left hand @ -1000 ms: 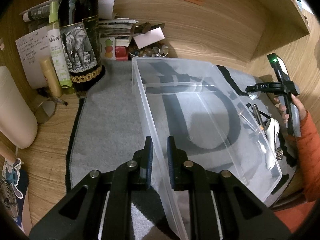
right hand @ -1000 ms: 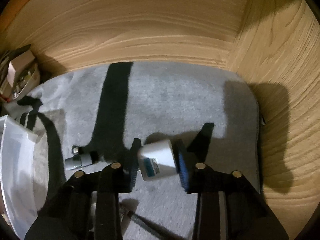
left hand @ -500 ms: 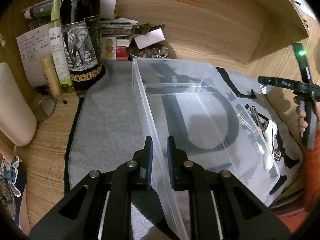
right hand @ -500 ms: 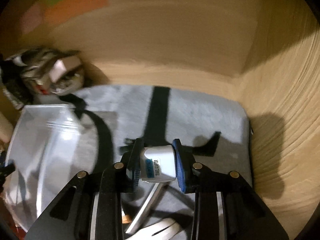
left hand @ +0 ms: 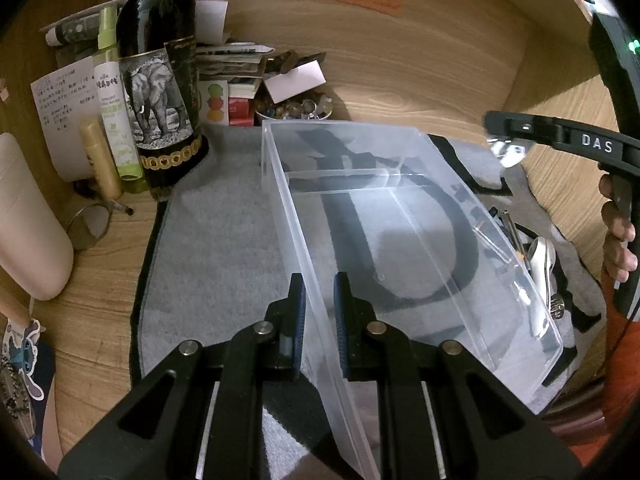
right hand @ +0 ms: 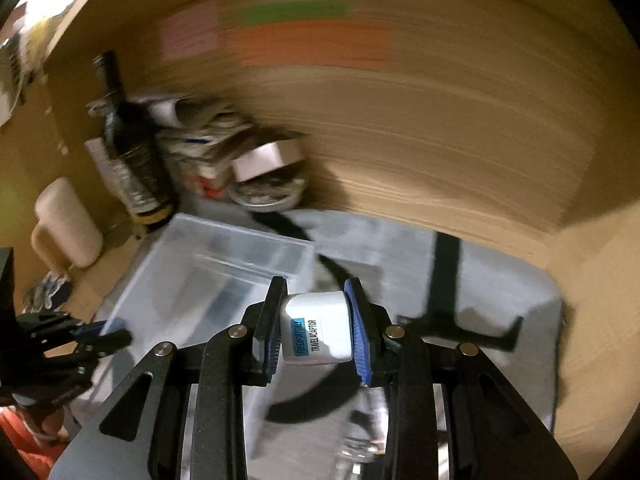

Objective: Organize rigid objects
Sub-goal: 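Carry the white plug adapter into the box and open the right tool, then move the right tool back to the mat and grasp the black-and-gold lighter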

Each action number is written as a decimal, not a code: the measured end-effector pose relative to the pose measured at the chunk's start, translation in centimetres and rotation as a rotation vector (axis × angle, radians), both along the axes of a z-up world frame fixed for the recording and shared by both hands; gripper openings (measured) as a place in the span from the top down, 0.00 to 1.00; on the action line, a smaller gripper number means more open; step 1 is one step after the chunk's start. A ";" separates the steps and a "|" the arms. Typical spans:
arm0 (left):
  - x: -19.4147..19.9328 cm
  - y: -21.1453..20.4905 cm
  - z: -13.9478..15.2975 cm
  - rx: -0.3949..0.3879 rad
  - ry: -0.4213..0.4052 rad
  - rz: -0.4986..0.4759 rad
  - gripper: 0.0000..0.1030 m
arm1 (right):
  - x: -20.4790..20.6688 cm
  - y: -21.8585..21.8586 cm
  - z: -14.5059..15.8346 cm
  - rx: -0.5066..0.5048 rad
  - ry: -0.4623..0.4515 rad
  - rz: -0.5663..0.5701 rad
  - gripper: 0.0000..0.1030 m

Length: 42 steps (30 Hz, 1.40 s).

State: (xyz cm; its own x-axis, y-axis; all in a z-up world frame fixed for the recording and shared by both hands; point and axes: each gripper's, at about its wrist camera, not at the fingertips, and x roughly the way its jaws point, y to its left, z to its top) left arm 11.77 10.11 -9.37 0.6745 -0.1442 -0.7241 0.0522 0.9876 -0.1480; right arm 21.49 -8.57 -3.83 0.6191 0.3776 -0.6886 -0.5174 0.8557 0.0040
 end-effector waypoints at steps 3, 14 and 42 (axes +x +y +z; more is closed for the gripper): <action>-0.1 -0.1 0.0 0.007 -0.009 -0.001 0.86 | -0.2 2.2 -0.4 -0.007 0.016 0.046 0.74; -0.1 -0.1 0.0 0.016 -0.026 -0.023 0.86 | -0.3 9.1 -3.7 -0.108 0.098 0.171 0.74; -0.1 -0.3 0.1 0.029 -0.033 -0.013 0.86 | -2.5 8.2 -1.4 -0.190 -0.029 0.180 0.28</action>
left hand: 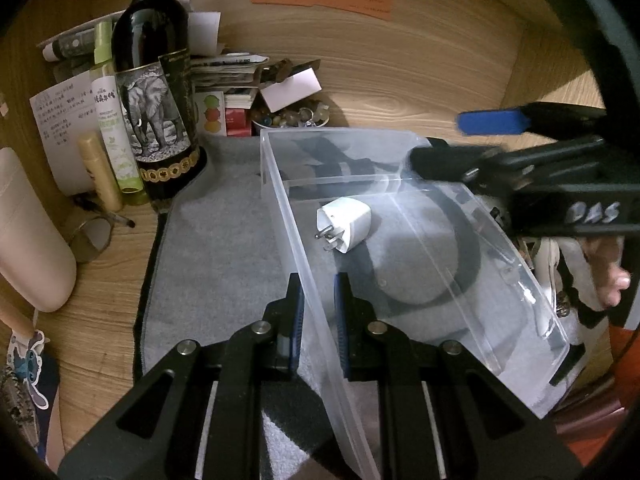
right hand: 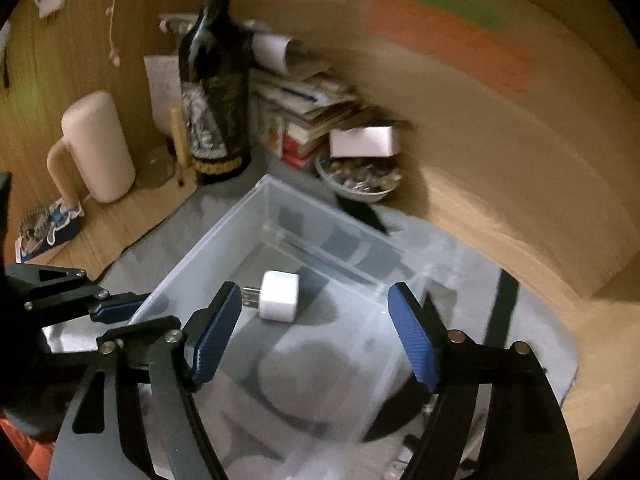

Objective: Organize rigid objects
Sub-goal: 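Move the right tool back to the mat and grasp the black-and-gold lighter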

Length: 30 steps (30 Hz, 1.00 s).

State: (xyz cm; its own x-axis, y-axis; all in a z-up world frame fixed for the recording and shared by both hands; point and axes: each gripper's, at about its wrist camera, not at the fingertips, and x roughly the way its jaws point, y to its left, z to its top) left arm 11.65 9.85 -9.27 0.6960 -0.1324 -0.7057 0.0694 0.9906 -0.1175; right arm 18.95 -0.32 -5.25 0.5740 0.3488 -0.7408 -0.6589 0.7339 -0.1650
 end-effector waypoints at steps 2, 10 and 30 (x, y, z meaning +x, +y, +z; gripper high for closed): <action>0.0 0.0 0.0 0.003 -0.001 0.001 0.86 | -0.3 -1.3 0.7 0.020 -0.026 -0.029 0.25; 0.0 -0.2 0.0 0.017 -0.004 0.006 0.86 | 0.0 -7.9 1.5 0.040 -0.087 -0.199 0.19; 0.2 -0.4 -0.4 0.042 0.011 0.009 0.86 | 1.3 -14.0 -8.3 -0.094 0.214 -0.290 0.54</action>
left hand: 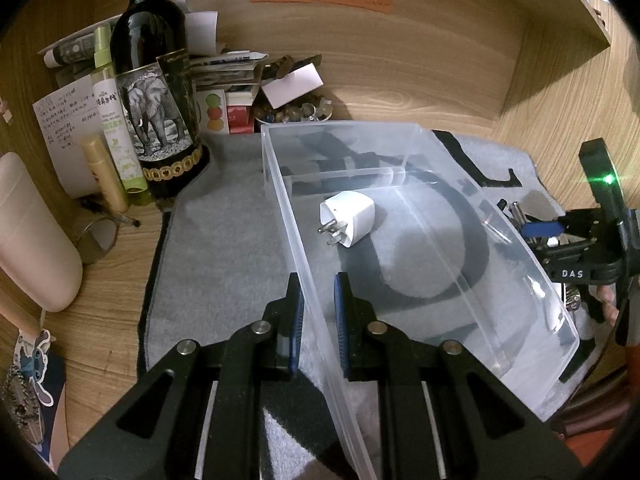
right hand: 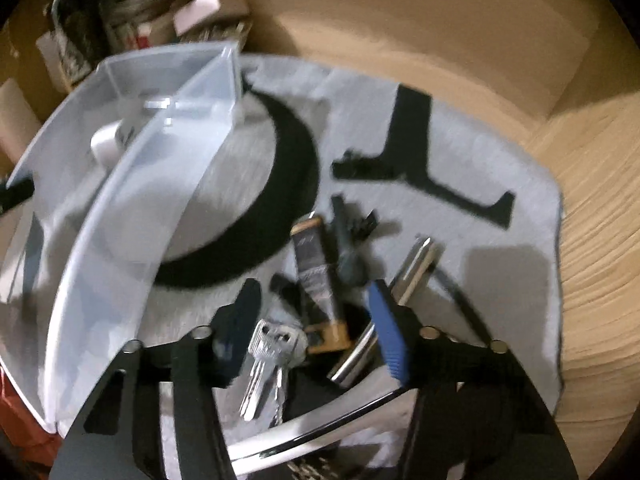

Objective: Organize rigid objects
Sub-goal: 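Move the right tool back to the mat and grasp the black-and-gold lighter, then carry the lighter into the box and open the right tool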

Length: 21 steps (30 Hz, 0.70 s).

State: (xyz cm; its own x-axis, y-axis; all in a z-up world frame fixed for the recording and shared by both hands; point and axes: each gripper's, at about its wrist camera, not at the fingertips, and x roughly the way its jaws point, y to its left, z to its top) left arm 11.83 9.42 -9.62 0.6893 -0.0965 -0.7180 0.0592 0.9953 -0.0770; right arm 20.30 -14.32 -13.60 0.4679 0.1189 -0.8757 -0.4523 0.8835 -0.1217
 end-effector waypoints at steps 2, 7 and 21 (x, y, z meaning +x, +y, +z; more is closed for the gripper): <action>0.0 0.0 -0.1 0.002 0.000 0.000 0.86 | 0.0 0.1 -0.5 0.000 0.019 0.008 0.62; 0.0 0.0 -0.1 0.000 0.001 0.002 0.86 | 0.8 0.4 -1.0 0.005 0.039 0.014 0.65; 0.0 0.0 -0.4 0.003 0.010 0.000 0.86 | 0.4 1.3 0.5 0.067 -0.009 0.061 0.79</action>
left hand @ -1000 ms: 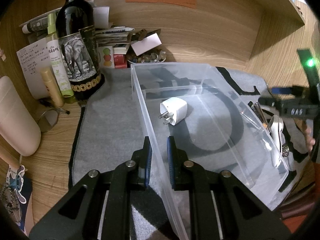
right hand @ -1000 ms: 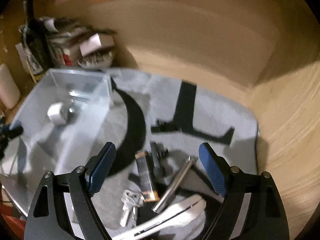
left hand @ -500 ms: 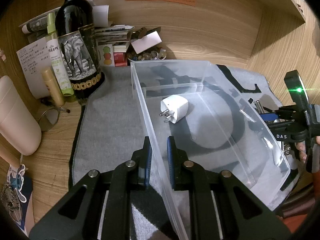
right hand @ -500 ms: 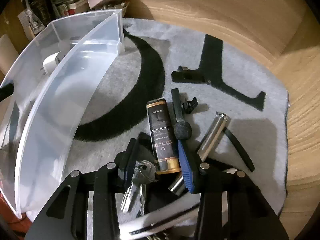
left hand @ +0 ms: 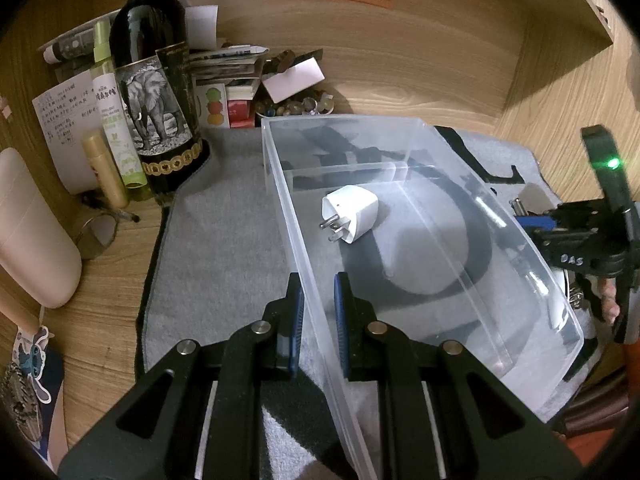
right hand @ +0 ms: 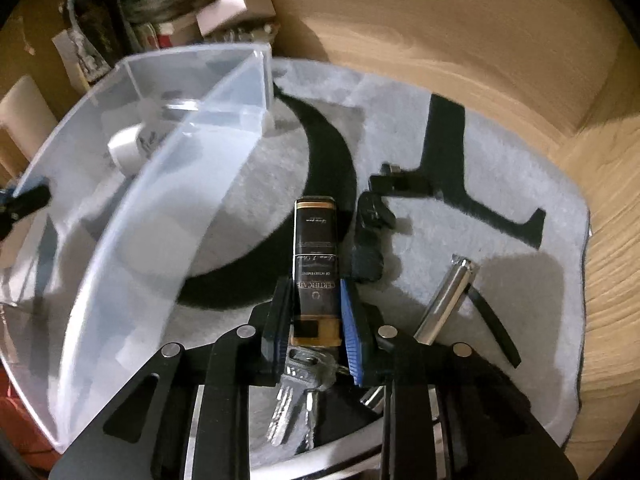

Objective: Organize rigid objects
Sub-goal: 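Carry the lighter into the box and open the right tool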

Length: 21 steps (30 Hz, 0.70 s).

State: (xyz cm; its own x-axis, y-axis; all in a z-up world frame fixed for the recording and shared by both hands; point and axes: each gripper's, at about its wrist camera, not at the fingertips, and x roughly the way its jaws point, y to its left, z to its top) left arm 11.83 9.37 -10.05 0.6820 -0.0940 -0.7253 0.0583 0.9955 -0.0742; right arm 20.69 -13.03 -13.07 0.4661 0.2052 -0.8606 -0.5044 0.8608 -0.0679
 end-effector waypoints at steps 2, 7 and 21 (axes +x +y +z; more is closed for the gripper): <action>0.0 0.0 0.0 -0.004 0.001 0.001 0.86 | -0.7 0.0 0.9 0.013 -0.021 0.002 0.79; 0.0 0.0 0.0 -0.001 -0.002 0.003 0.86 | -1.0 0.3 3.5 0.057 -0.085 0.003 0.79; 0.0 0.1 0.0 -0.002 -0.012 0.000 0.86 | -1.3 2.9 8.7 0.201 -0.230 0.078 0.79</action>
